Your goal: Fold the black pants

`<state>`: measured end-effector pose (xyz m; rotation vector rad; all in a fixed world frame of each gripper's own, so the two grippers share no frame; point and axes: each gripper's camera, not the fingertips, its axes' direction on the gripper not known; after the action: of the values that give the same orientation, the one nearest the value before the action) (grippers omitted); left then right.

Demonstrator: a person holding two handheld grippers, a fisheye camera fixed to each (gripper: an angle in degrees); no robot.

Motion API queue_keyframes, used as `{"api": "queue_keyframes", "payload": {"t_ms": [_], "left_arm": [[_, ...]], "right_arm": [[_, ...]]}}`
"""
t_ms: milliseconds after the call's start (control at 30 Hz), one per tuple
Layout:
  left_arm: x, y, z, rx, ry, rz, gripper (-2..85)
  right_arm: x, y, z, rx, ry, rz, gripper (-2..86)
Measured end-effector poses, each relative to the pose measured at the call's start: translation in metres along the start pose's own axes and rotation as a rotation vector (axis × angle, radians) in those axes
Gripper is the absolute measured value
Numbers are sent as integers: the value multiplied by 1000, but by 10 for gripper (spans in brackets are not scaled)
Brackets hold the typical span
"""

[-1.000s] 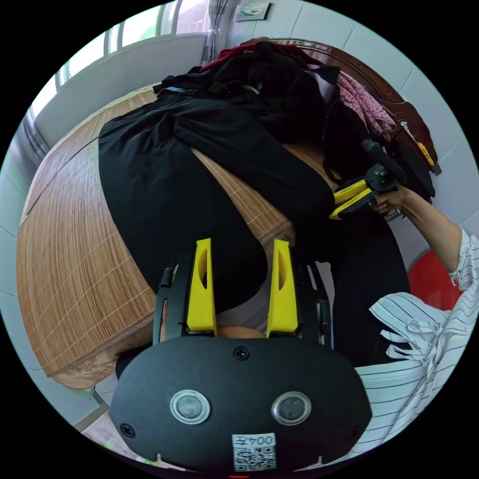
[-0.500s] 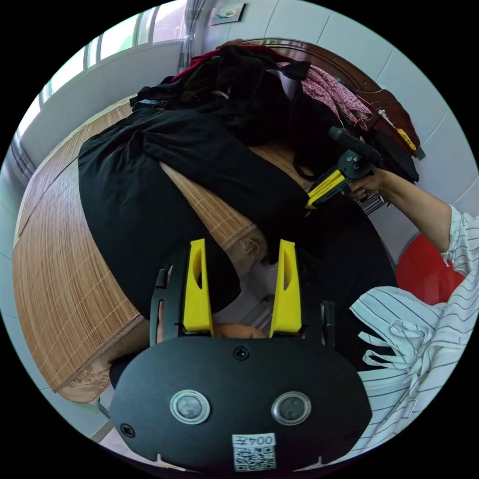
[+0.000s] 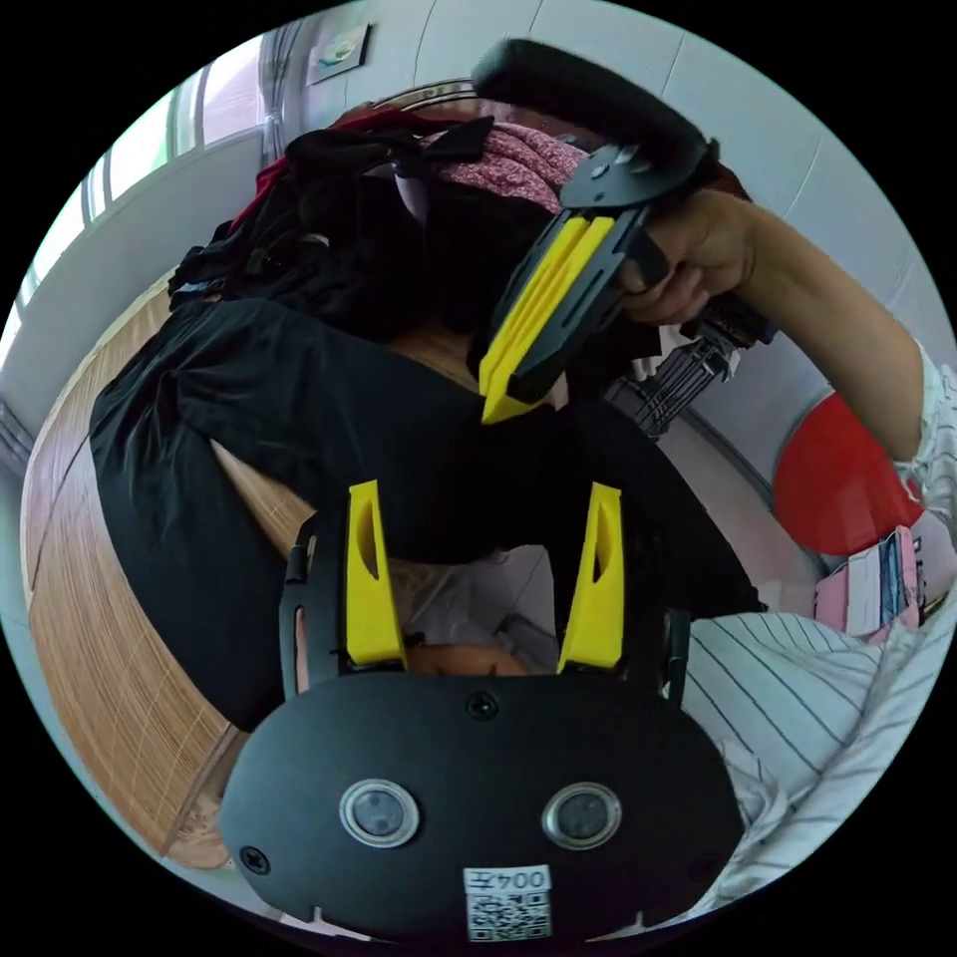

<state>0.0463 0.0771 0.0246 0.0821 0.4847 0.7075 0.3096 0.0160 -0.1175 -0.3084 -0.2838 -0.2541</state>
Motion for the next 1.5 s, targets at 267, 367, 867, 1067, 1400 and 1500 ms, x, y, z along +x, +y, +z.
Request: {"api": "queue_keyframes", "payload": {"t_ms": [267, 367, 867, 1067, 1400, 1500], "left_arm": [[-36, 22, -40, 159, -83, -243, 45], [-58, 34, -63, 190, 28, -346, 40], [-96, 30, -192, 287, 124, -279, 61], [-121, 31, -235, 338, 210, -320, 62], [-138, 21, -272, 336, 231, -327, 61], [-140, 18, -280, 321, 229, -336, 60]], "right_arm": [[-3, -20, -23, 168, -86, -29, 40], [33, -19, -42, 316, -97, 96, 82], [269, -136, -15, 601, -196, 832, 177], [290, -200, 4, 531, -194, 861, 169], [167, -190, 83, 706, -128, 929, 167], [89, -220, 82, 647, 409, 700, 162]]}}
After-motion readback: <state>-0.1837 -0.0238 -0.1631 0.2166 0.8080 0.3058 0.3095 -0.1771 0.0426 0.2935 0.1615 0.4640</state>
